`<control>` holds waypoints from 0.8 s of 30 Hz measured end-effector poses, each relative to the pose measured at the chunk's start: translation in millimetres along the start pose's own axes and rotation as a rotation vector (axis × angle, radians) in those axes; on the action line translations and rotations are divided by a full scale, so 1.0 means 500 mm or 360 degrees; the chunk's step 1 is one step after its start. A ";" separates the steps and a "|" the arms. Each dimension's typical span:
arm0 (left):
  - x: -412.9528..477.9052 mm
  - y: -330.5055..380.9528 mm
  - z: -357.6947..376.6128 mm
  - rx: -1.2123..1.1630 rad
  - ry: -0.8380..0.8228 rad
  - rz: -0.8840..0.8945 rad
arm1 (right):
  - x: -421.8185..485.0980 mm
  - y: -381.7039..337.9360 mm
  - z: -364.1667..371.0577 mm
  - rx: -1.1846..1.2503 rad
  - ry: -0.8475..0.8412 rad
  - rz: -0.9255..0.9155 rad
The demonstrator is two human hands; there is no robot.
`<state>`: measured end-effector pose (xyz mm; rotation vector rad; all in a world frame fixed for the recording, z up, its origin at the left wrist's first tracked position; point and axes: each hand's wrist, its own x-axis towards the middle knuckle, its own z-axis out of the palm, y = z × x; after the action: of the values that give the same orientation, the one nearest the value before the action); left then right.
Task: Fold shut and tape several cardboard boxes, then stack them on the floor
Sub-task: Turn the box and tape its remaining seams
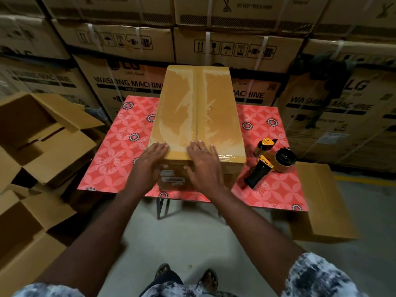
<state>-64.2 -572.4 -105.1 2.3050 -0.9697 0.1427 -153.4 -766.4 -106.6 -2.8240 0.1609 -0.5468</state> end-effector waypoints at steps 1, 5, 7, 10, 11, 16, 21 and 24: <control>0.002 0.004 -0.003 -0.0038 0.0011 -0.0049 | 0.005 -0.007 -0.003 0.0041 -0.0001 0.0004; -0.002 -0.002 -0.008 -0.0136 0.0061 -0.0115 | 0.039 -0.049 0.000 0.0168 -0.0015 -0.0060; -0.007 -0.009 -0.011 -0.0206 0.0038 -0.0098 | 0.039 -0.059 0.007 0.0103 -0.0059 -0.0081; -0.011 -0.014 -0.019 -0.0383 0.0092 -0.0213 | 0.030 -0.061 0.018 0.0012 -0.0102 -0.0065; -0.011 -0.014 -0.023 -0.0445 0.0122 -0.0317 | 0.033 -0.067 0.018 0.0032 -0.0106 -0.0056; -0.022 -0.010 -0.014 -0.0658 0.0151 -0.0574 | 0.065 -0.107 0.025 0.0165 -0.0175 -0.0075; -0.044 0.008 0.008 -0.0746 0.0280 -0.0720 | 0.053 -0.119 0.039 0.0107 -0.0136 -0.0004; -0.059 0.037 0.031 -0.0714 0.0378 -0.0838 | 0.057 -0.126 0.035 0.0205 -0.0141 0.0083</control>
<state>-100.0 -573.4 -117.4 1.9866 -0.2230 -0.0221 -116.7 -706.4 -95.2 -2.7046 0.1756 -0.4042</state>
